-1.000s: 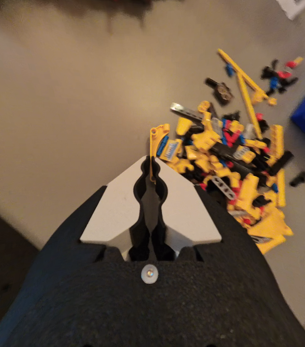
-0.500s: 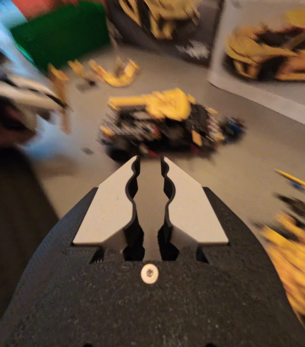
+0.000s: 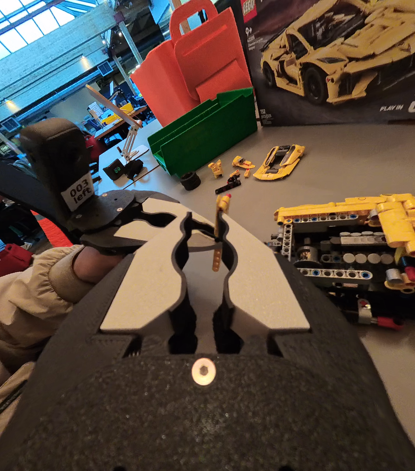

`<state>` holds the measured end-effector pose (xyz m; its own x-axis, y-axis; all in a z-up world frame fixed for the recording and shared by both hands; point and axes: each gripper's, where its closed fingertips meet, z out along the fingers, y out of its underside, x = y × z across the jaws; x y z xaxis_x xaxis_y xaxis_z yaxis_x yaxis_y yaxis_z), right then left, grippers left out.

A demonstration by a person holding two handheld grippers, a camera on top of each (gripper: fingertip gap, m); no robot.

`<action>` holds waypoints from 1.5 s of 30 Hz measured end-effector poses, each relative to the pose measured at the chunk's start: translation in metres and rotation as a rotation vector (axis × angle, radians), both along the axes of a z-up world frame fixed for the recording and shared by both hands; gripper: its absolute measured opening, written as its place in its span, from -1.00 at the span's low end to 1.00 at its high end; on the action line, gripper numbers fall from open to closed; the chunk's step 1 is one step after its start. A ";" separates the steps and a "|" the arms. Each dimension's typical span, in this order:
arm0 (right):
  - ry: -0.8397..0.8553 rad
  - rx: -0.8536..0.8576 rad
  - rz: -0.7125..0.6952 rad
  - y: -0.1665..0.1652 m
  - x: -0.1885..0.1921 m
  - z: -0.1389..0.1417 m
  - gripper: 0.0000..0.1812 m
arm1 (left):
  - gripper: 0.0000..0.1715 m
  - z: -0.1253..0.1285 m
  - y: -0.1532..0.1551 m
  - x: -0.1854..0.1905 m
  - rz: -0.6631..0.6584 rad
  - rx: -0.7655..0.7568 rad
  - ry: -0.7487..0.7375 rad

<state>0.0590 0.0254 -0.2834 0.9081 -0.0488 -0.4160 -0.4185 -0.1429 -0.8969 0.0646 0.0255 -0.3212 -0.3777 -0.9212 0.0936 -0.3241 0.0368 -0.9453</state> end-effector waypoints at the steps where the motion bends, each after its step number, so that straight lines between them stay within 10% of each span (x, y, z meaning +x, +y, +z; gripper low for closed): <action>1: 0.018 -0.013 -0.012 0.001 0.002 -0.003 -0.85 | -0.93 -0.003 0.000 0.000 0.001 0.009 0.011; 20: 0.068 -0.023 0.017 0.002 0.009 -0.010 -0.94 | -0.91 0.010 -0.007 -0.003 -0.047 -0.102 -0.033; 28: 0.306 0.141 0.410 -0.032 0.000 0.030 -0.94 | -0.71 0.048 -0.036 -0.033 -0.433 -0.762 0.095; 38: 0.265 0.095 0.453 -0.021 -0.018 0.020 -0.93 | -0.93 0.039 -0.043 -0.033 -0.421 -0.591 0.060; 45: 0.345 0.165 0.412 -0.016 -0.024 0.022 -0.79 | -0.93 0.060 -0.024 -0.033 -0.432 -0.792 0.008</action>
<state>0.0350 0.0090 -0.2618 0.6483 0.3722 -0.6642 -0.6307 -0.2263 -0.7423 0.0312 0.0015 -0.2612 -0.6727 -0.3638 0.6443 -0.4397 -0.5038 -0.7436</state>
